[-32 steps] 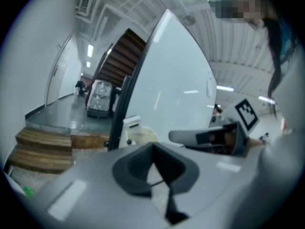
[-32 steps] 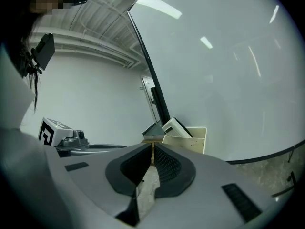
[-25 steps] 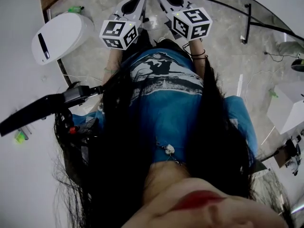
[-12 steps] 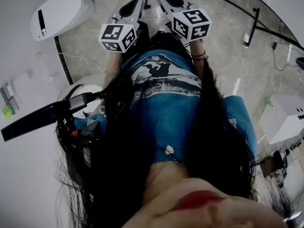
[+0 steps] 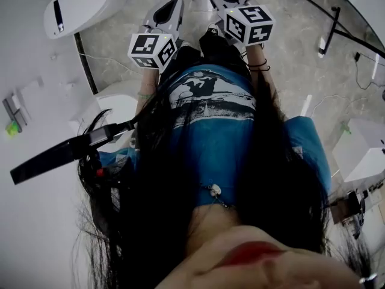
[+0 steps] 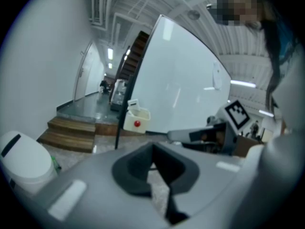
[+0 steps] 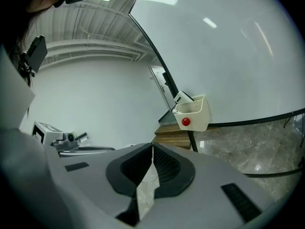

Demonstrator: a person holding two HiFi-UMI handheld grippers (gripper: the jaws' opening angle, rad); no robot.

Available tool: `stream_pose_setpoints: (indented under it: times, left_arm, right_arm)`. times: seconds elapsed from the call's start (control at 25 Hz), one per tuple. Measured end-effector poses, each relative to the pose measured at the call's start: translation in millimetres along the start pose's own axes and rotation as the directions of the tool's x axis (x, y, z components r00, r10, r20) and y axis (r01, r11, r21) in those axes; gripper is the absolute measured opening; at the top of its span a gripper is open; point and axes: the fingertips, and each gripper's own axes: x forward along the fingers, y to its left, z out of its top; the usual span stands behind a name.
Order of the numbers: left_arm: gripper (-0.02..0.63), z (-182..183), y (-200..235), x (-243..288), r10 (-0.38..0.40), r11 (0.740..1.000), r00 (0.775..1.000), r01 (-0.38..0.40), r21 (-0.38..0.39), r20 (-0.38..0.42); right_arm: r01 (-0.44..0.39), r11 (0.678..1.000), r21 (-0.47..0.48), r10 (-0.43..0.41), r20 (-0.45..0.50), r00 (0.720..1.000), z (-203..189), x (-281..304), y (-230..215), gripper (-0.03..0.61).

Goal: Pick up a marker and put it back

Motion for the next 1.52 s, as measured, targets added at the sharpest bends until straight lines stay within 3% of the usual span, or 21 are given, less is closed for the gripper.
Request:
stream_pose_setpoints:
  times: [0.32, 0.48, 0.64, 0.88, 1.16, 1.36, 1.52]
  left_arm:
    - [-0.009, -27, 0, -114, 0.026, 1.000, 0.997, -0.026, 0.000, 0.073]
    - [-0.009, -43, -2, -146, 0.031, 1.000, 0.996, -0.030, -0.008, 0.080]
    - [-0.009, -71, -3, -169, 0.000, 1.000, 0.999, 0.001, -0.023, 0.053]
    - [-0.009, -120, -16, -262, -0.067, 0.997, 0.997, 0.068, -0.038, 0.047]
    - [-0.009, -133, -48, -268, -0.164, 0.986, 0.985, 0.166, -0.035, 0.052]
    - [-0.009, -131, -80, -272, -0.175, 0.984, 0.983, 0.176, -0.021, 0.063]
    - [-0.009, -133, -96, -279, -0.141, 0.989, 0.986, 0.144, -0.027, 0.092]
  right_arm:
    - [0.006, 1.000, -0.003, -0.006, 0.032, 0.999, -37, -25, 91, 0.018]
    - [0.017, 1.000, -0.007, -0.017, 0.028, 0.999, -57, -37, 119, 0.018]
    - [0.049, 0.998, 0.028, -0.049, 0.021, 0.999, -91, -51, 141, 0.018]
    - [0.104, 0.994, 0.033, -0.104, 0.002, 0.995, -162, -98, 234, 0.018]
    - [0.191, 0.981, 0.010, -0.191, -0.001, 0.982, -185, -133, 246, 0.018]
    - [0.169, 0.985, 0.034, -0.170, 0.031, 0.985, -183, -165, 246, 0.018]
    - [0.113, 0.993, 0.043, -0.115, 0.051, 0.992, -183, -183, 254, 0.018]
